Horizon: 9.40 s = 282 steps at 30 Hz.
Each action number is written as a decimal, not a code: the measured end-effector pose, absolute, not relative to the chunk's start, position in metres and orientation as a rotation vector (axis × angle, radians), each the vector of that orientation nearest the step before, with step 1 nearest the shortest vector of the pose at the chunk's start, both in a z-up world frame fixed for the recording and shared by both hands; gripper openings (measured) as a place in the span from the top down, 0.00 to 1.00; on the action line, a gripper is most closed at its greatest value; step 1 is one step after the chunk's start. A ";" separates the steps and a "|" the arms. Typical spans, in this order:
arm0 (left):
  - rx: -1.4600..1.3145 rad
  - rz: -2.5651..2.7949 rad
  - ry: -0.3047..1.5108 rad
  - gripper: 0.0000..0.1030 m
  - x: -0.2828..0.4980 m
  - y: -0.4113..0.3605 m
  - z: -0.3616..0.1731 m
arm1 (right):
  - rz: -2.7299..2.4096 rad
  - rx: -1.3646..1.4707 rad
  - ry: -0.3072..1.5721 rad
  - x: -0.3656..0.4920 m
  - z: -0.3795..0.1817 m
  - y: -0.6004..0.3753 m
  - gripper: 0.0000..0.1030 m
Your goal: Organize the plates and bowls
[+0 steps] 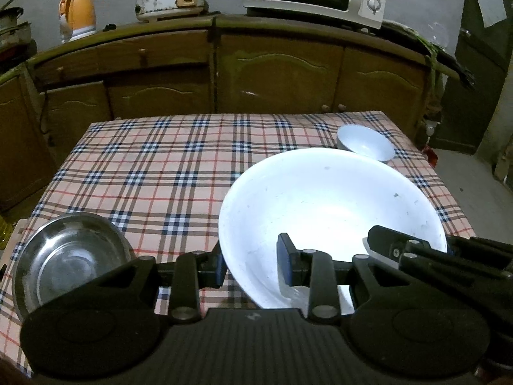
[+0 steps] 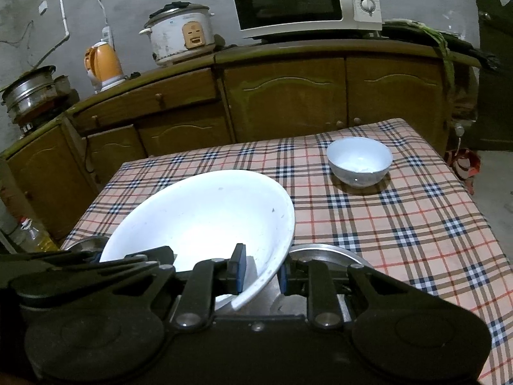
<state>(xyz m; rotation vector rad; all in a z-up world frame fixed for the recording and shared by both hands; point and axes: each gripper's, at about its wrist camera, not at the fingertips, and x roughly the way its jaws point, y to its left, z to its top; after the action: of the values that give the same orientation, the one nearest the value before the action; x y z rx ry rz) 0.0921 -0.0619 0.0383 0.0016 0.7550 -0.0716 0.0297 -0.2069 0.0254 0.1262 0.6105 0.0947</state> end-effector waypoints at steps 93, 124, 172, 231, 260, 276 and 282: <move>0.034 -0.316 0.912 0.59 0.116 -0.116 -0.044 | 0.009 0.220 0.720 0.029 -0.059 -0.296 0.73; 0.061 -0.407 0.918 0.33 0.103 -0.111 -0.041 | 0.053 0.273 0.744 0.025 -0.058 -0.301 0.81; 0.014 -0.256 0.824 0.09 0.112 -0.086 -0.016 | -0.082 0.116 0.680 0.019 -0.045 -0.300 0.40; 0.065 -0.251 0.823 0.08 0.226 -0.165 -0.004 | -0.078 0.106 0.605 0.128 -0.007 -0.370 0.25; 0.030 -0.211 0.877 0.17 0.373 -0.192 -0.062 | -0.088 0.263 0.671 0.298 -0.058 -0.418 0.27; -0.028 -0.383 0.852 0.68 0.378 -0.205 -0.077 | -0.021 0.389 0.668 0.315 -0.076 -0.413 0.77; -0.043 -0.387 0.879 0.72 0.360 -0.196 -0.072 | -0.013 0.418 0.671 0.291 -0.074 -0.410 0.78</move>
<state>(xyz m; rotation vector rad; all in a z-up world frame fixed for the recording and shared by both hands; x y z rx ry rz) 0.3602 -0.1963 -0.0716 -0.0428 0.8789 -0.3867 0.2912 -0.4103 -0.0744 0.4178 0.6712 -0.0130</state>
